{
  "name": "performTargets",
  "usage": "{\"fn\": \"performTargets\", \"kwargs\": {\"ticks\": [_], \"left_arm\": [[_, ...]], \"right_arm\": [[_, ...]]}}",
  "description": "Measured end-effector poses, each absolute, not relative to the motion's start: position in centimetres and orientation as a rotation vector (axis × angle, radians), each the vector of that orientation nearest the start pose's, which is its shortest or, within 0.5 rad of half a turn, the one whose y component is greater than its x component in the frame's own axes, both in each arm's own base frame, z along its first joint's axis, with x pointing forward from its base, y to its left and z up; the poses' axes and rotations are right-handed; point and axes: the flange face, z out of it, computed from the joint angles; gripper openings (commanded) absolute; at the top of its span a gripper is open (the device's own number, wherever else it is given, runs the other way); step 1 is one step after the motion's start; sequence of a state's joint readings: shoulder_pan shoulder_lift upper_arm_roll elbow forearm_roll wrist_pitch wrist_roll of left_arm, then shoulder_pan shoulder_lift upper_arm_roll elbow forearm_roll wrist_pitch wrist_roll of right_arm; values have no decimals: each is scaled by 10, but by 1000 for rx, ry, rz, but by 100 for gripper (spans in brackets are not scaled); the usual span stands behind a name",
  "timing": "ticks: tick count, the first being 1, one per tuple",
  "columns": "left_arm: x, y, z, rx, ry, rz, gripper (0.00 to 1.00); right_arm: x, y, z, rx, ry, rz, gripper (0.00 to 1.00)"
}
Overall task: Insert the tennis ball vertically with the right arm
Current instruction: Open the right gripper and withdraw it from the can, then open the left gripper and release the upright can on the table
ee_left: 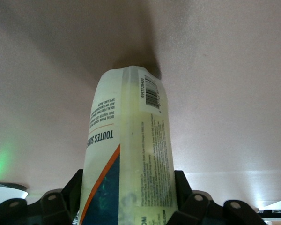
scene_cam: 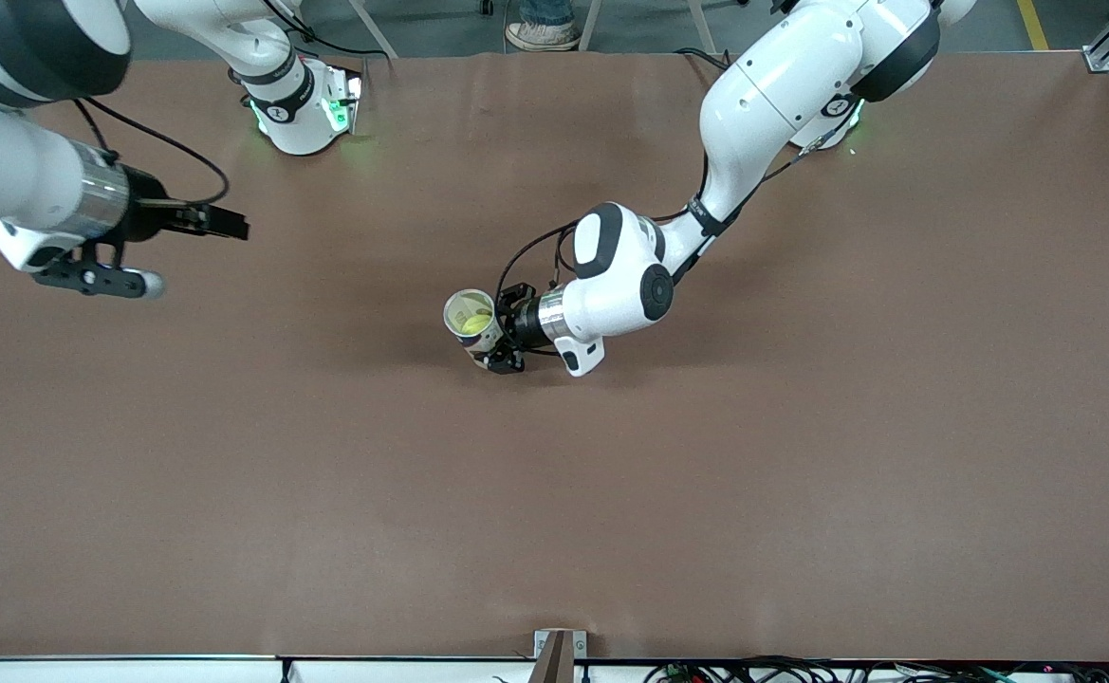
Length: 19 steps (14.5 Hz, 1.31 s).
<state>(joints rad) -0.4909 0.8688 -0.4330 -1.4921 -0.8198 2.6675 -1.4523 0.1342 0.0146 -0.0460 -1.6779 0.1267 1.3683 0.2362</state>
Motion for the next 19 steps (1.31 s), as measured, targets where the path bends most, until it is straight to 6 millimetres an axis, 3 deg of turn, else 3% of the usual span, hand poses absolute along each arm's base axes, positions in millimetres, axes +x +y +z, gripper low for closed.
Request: {"fn": "performTargets", "kwargs": {"ticks": [1, 2, 6, 8, 16, 19], "left_arm": [[512, -533, 211, 1871, 1622, -807, 94], [512, -533, 210, 1870, 1622, -808, 100], [512, -532, 205, 1875, 1622, -810, 100], [512, -531, 202, 1873, 1627, -812, 100], [511, -516, 183, 1889, 1651, -817, 100], [516, -506, 178, 1888, 1661, -814, 100]], "right_arm": [[522, 44, 557, -3012, 189, 505, 100], [522, 25, 558, -3004, 162, 489, 100], [527, -49, 564, -2984, 98, 356, 100], [531, -70, 576, -3026, 38, 252, 100], [547, -62, 644, -3135, -35, -85, 100], [547, -62, 654, -3137, -36, -121, 100]]}}
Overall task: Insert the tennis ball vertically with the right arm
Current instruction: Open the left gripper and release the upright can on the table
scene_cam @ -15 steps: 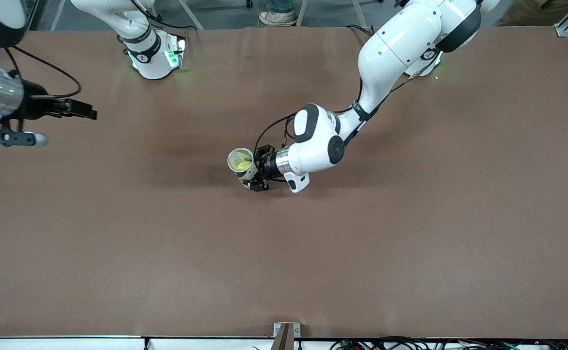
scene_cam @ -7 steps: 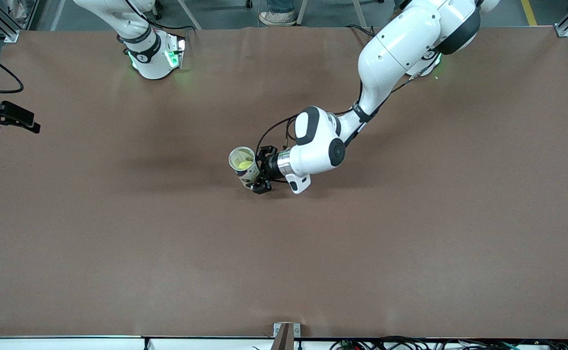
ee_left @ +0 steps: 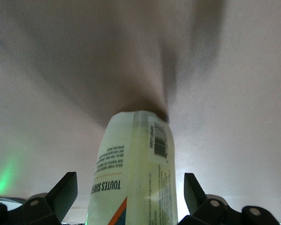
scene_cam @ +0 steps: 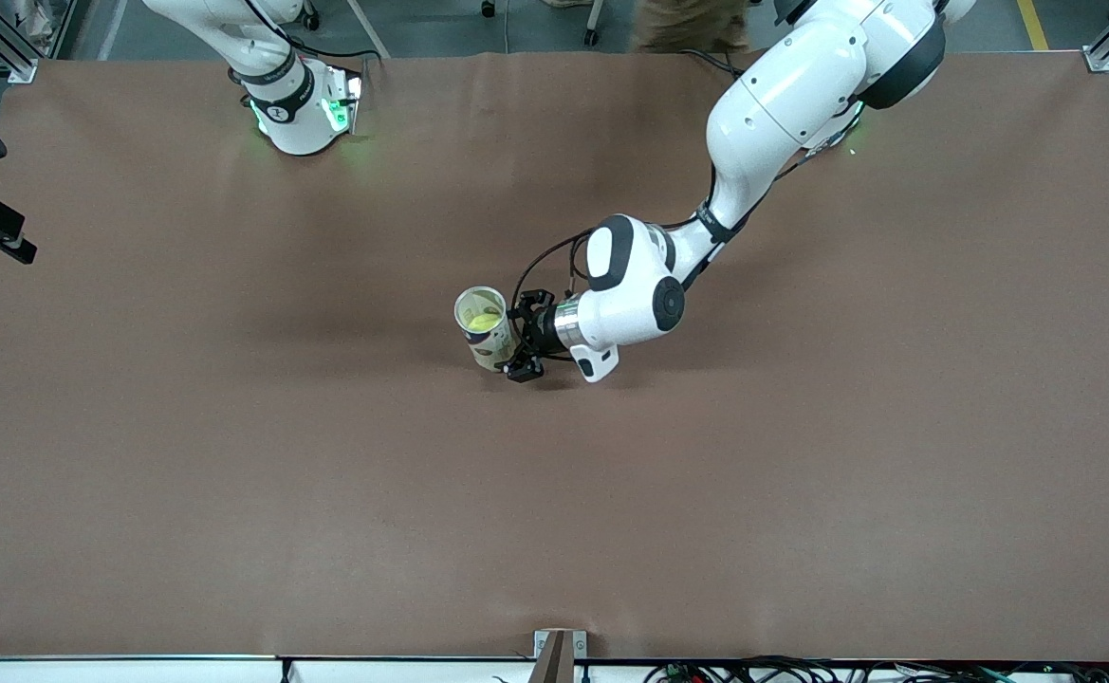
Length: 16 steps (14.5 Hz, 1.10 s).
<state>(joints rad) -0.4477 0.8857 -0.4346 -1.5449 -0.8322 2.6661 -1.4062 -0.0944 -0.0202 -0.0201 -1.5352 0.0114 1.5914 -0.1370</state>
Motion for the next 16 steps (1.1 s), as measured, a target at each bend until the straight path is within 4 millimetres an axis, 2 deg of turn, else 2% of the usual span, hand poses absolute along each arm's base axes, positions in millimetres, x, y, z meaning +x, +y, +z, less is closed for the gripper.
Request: {"fn": "performTargets", "kwargs": {"ticks": [3, 6, 10, 13, 16], "left_arm": [[519, -499, 177, -2584, -2260, 1159, 100], [529, -482, 183, -2631, -2204, 1173, 100], [539, -454, 201, -2741, -1985, 1226, 100], [561, -412, 223, -2812, -1777, 1152, 100], [591, -347, 252, -2858, -1625, 1001, 100]], "right_arm": [[549, -54, 654, -3145, -18, -119, 100], [549, -48, 654, -3146, -9, -119, 100], [554, -46, 646, -3145, -13, -98, 100], [556, -45, 642, -3145, -12, -87, 100], [556, -46, 642, -3145, -9, -88, 100]]}}
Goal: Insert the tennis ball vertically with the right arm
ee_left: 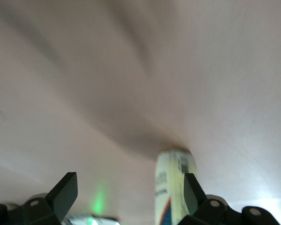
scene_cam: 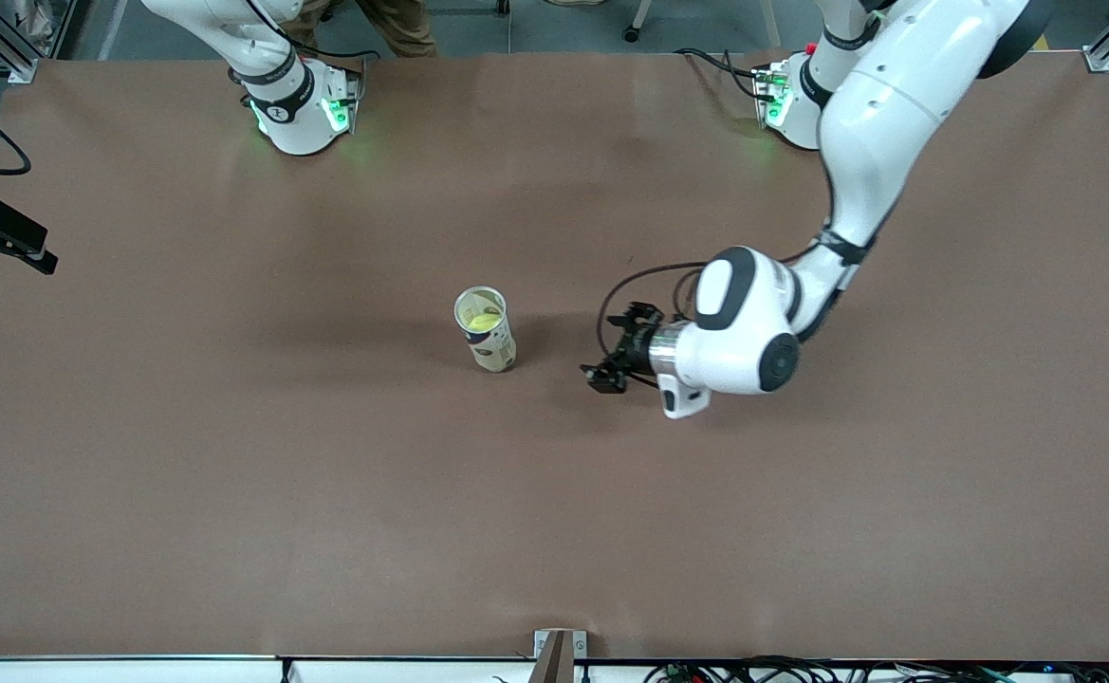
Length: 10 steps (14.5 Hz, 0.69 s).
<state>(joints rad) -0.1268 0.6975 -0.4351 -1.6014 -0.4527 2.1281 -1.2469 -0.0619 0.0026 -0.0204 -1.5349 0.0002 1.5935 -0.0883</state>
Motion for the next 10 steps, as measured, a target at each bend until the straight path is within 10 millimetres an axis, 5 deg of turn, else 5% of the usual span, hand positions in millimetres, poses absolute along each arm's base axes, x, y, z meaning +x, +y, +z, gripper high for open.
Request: {"fn": "performTargets", "kwargs": {"ticks": [3, 5, 10], "left_arm": [[615, -285, 300, -2947, -1438, 730, 100], [619, -262, 340, -3005, -1260, 537, 100], [621, -187, 427, -3127, -941, 370, 100]], "right_arm": [[556, -46, 642, -3145, -11, -89, 100], [557, -46, 648, -3147, -10, -111, 100], [555, -52, 669, -3148, 7, -177, 100]]}}
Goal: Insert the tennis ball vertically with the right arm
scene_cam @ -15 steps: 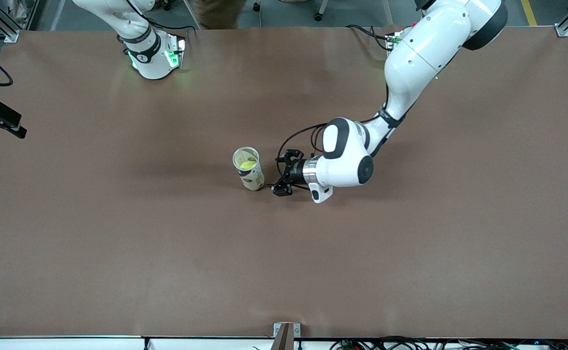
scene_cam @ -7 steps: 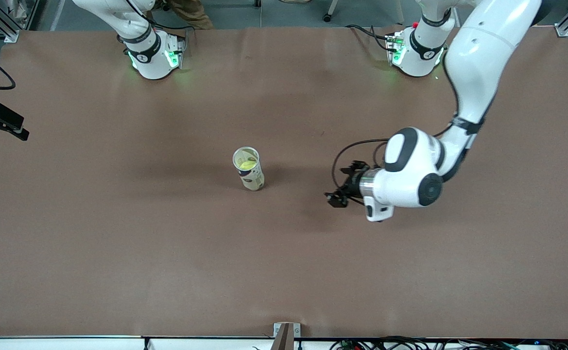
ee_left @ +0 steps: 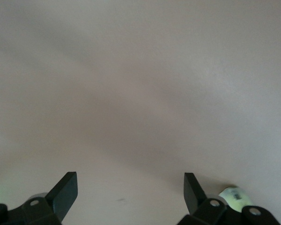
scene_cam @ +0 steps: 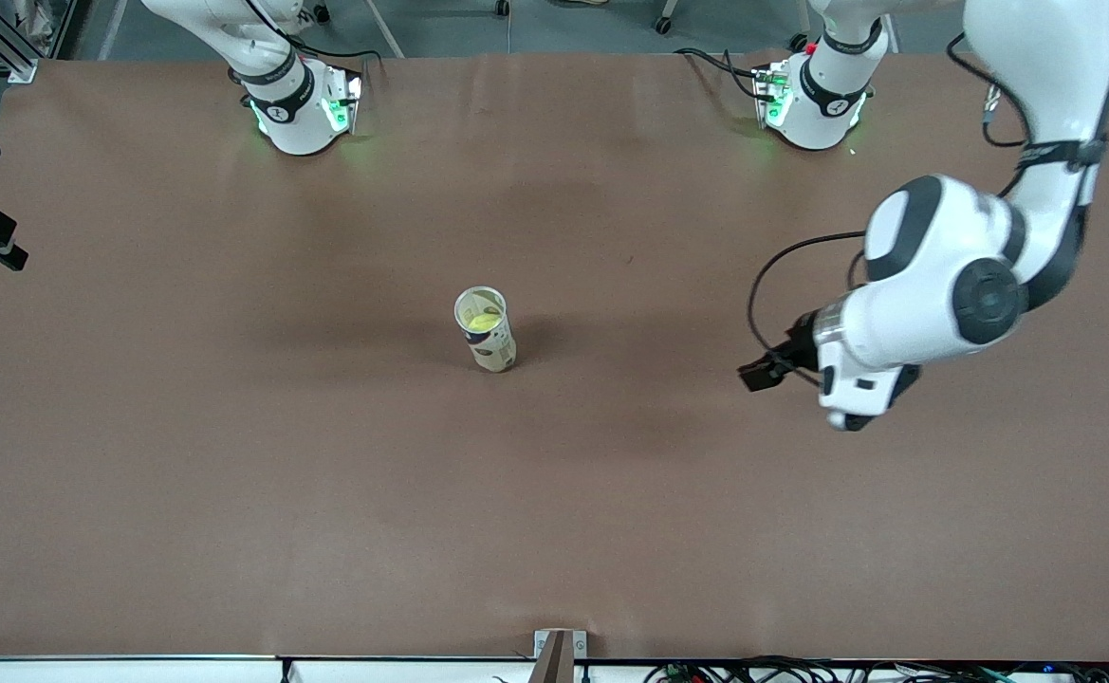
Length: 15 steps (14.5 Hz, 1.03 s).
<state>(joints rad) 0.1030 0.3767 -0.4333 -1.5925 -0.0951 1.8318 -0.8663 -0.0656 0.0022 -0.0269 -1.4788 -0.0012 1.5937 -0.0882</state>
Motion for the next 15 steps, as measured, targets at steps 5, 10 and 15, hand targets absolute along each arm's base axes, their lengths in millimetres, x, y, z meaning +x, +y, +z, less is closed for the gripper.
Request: {"fn": "performTargets", "kwargs": {"ticks": [5, 10, 15], "left_arm": [[620, -63, 503, -3194, -725, 258, 100], [613, -15, 550, -3150, -496, 210, 100], [609, -34, 565, -3111, -307, 239, 100]], "right_arm": [[555, -51, 670, -3148, 4, -177, 100], [555, -50, 669, -3148, 2, -177, 100], [556, -49, 670, -3148, 0, -177, 100]]}}
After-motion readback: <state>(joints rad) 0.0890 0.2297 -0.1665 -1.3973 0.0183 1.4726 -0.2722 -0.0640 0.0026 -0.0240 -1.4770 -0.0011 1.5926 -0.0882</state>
